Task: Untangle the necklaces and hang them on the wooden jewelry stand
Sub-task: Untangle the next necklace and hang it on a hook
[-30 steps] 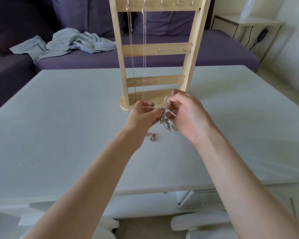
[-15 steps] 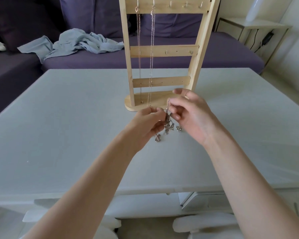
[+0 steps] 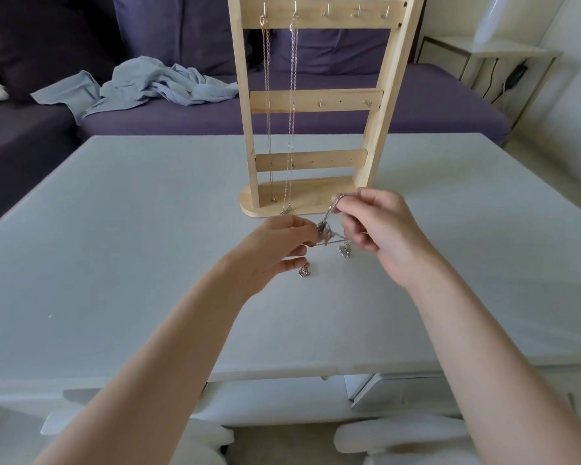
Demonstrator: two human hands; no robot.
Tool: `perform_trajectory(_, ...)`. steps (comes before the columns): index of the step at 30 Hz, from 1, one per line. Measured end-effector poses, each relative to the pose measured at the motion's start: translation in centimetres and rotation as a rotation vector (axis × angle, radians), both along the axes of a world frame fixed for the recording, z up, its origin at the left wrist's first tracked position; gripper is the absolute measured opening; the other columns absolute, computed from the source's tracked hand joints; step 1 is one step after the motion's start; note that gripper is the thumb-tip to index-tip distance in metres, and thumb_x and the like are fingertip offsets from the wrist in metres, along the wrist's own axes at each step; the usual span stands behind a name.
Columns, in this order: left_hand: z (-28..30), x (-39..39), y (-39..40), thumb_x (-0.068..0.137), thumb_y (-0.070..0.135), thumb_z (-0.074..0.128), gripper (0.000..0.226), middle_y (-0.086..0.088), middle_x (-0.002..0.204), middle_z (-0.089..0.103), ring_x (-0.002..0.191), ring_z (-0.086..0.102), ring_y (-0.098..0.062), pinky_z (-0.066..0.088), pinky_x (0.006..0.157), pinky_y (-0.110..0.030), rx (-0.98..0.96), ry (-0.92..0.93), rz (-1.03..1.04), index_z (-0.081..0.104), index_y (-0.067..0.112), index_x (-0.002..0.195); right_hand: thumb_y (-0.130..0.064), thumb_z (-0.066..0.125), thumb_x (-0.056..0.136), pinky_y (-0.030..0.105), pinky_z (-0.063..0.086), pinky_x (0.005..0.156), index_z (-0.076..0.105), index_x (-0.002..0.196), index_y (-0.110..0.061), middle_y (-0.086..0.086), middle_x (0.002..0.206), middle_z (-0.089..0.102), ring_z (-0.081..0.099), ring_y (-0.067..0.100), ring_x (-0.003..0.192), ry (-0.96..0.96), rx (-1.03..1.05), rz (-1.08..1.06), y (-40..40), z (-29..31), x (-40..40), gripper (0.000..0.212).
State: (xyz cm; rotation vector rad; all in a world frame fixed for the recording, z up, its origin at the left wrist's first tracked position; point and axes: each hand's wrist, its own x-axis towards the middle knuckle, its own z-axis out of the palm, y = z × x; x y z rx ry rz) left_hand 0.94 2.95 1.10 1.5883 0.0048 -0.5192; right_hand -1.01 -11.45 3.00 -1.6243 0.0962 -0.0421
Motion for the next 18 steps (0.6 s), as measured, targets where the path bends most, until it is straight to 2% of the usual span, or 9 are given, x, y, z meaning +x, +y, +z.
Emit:
perform_trajectory(3, -0.09, -0.1, -0.4, 0.088, 0.013, 0.059, 0.012, 0.005, 0.072, 0.055, 0.061, 0.046, -0.009, 0.046, 0.06, -0.018, 0.024, -0.075, 0.121, 0.057, 0.017, 0.077, -0.012, 0.053, 0.093, 0.016, 0.016, 0.038, 0.051, 0.067, -0.01, -0.006, 0.041, 0.03, 0.024, 0.01, 0.037, -0.008, 0.099, 0.033, 0.5, -0.1, 0.18, 0.026)
perform_trajectory(5, 0.02, 0.03, -0.43, 0.09, 0.012, 0.056, 0.014, 0.006, 0.071, 0.058, 0.063, 0.049, -0.008, 0.046, 0.061, -0.017, 0.016, -0.115, 0.181, 0.058, 0.018, 0.077, -0.01, 0.047, 0.094, 0.016, 0.014, 0.038, 0.049, 0.068, -0.01, -0.006, 0.039, 0.028, 0.021, 0.01, 0.036, -0.004, 0.024, 0.053, 0.6, -0.31, 0.34, 0.027)
perform_trajectory(8, 0.04, 0.18, -0.48, 0.091, 0.004, 0.051, 0.019, 0.004, 0.074, 0.06, 0.066, 0.056, -0.006, 0.049, 0.068, -0.018, -0.035, -0.163, 0.229, 0.057, 0.018, 0.078, -0.007, 0.042, 0.093, 0.016, 0.015, 0.039, 0.052, 0.071, -0.01, -0.004, 0.039, 0.037, 0.026, 0.011, 0.035, 0.058, -0.129, 0.087, 0.75, -0.53, 0.4, 0.024)
perform_trajectory(11, 0.24, 0.35, -0.21, 0.092, -0.004, 0.042, 0.025, -0.003, 0.072, 0.063, 0.063, 0.063, -0.01, 0.054, 0.067, -0.02, -0.245, -0.103, 0.276, 0.054, 0.011, 0.078, -0.01, 0.048, 0.092, 0.021, 0.016, 0.043, 0.055, 0.073, -0.011, -0.001, 0.05, 0.05, 0.033, 0.012, 0.038, 0.112, -0.136, 0.176, 0.91, -0.34, 0.16, 0.021)
perform_trajectory(13, 0.36, 0.41, 0.14, 0.093, -0.004, 0.041, 0.024, -0.003, 0.068, 0.062, 0.062, 0.062, -0.012, 0.053, 0.058, -0.018, -0.309, -0.066, 0.229, 0.054, 0.011, 0.079, -0.009, 0.052, 0.092, 0.021, 0.014, 0.044, 0.058, 0.074, -0.011, 0.0, 0.056, 0.05, 0.032, 0.011, 0.038, 0.083, -0.067, 0.221, 0.88, -0.18, 0.1, 0.019)
perform_trajectory(14, 0.4, 0.34, 0.29, 0.093, -0.003, 0.042, 0.024, -0.001, 0.069, 0.061, 0.062, 0.061, -0.01, 0.051, 0.056, -0.017, -0.257, -0.074, 0.177, 0.054, 0.012, 0.08, -0.009, 0.053, 0.092, 0.02, 0.014, 0.042, 0.059, 0.076, -0.009, -0.001, 0.056, 0.049, 0.032, 0.011, 0.038, 0.05, -0.013, 0.208, 0.81, -0.14, 0.1, 0.018)
perform_trajectory(16, 0.47, -0.01, 0.19, 0.093, -0.001, 0.044, 0.024, 0.003, 0.071, 0.063, 0.062, 0.059, -0.006, 0.048, 0.055, -0.014, -0.141, -0.106, 0.059, 0.056, 0.015, 0.08, -0.007, 0.053, 0.092, 0.018, 0.016, 0.04, 0.061, 0.076, -0.007, -0.002, 0.053, 0.045, 0.033, 0.01, 0.038, -0.002, 0.091, 0.106, 0.6, -0.18, 0.28, 0.018)
perform_trajectory(18, 0.66, -0.28, -0.2, 0.092, -0.002, 0.046, 0.023, 0.005, 0.069, 0.064, 0.059, 0.058, -0.005, 0.047, 0.053, -0.014, -0.183, -0.086, 0.008, 0.057, 0.013, 0.078, -0.009, 0.053, 0.091, 0.021, 0.021, 0.043, 0.06, 0.073, -0.009, -0.003, 0.054, 0.045, 0.038, 0.01, 0.04, 0.002, 0.134, -0.04, 0.58, -0.26, 0.44, 0.02)
